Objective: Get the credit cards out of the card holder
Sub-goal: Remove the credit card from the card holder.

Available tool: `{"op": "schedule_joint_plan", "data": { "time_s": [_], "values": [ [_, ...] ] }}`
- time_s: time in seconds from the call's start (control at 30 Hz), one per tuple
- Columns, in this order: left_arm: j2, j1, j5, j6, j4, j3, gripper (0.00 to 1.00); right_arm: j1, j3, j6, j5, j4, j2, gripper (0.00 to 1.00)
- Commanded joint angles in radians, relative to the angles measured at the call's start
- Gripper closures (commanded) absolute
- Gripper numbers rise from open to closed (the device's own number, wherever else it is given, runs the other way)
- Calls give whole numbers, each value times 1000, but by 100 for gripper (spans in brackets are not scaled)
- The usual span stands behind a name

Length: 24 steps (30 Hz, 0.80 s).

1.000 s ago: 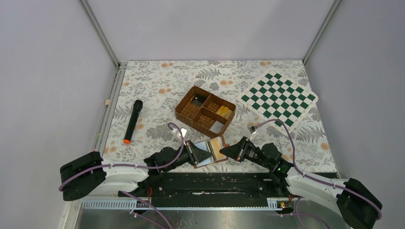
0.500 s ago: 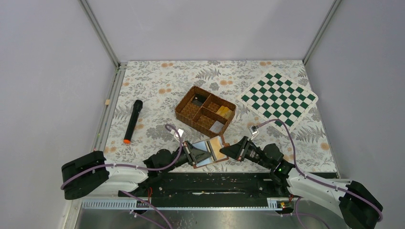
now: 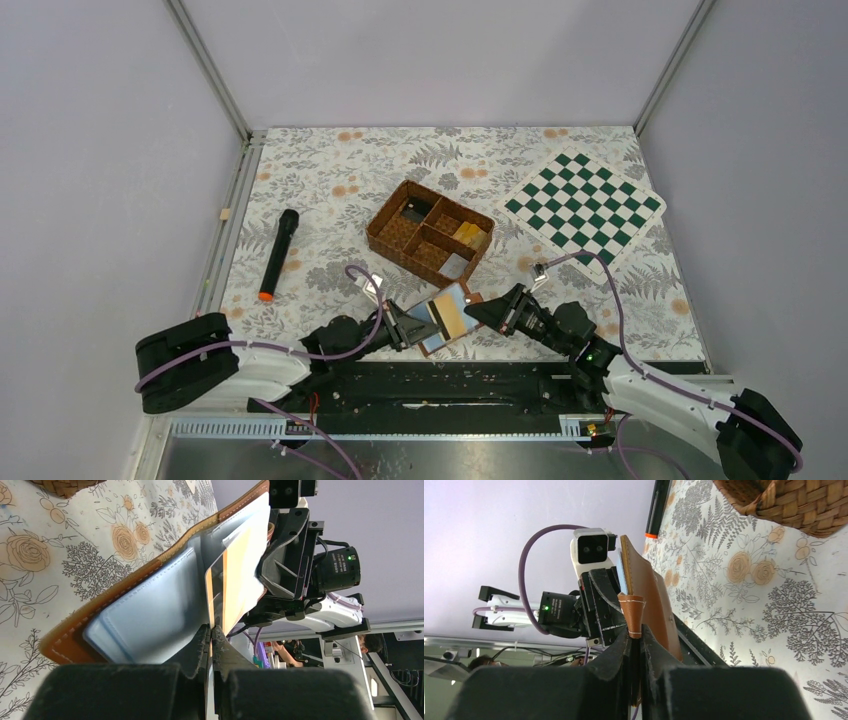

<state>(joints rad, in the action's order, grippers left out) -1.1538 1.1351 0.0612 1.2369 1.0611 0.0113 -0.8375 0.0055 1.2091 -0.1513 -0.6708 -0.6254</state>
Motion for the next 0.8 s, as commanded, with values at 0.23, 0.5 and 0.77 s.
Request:
{"op": "schedule_joint_plan", "data": {
  "time_s": [0.23,0.5,0.77],
  "values": [
    [9,5,63,35,-35,-91,100,11,-147,-5,98,99,45,100],
    [110,5,114,62,-258,-107,100,11,-144,-19,133,121,6,100],
    [247,5,166,52,-543,-60,100,12,-145,-35,173,125,-73,99]
  ]
}}
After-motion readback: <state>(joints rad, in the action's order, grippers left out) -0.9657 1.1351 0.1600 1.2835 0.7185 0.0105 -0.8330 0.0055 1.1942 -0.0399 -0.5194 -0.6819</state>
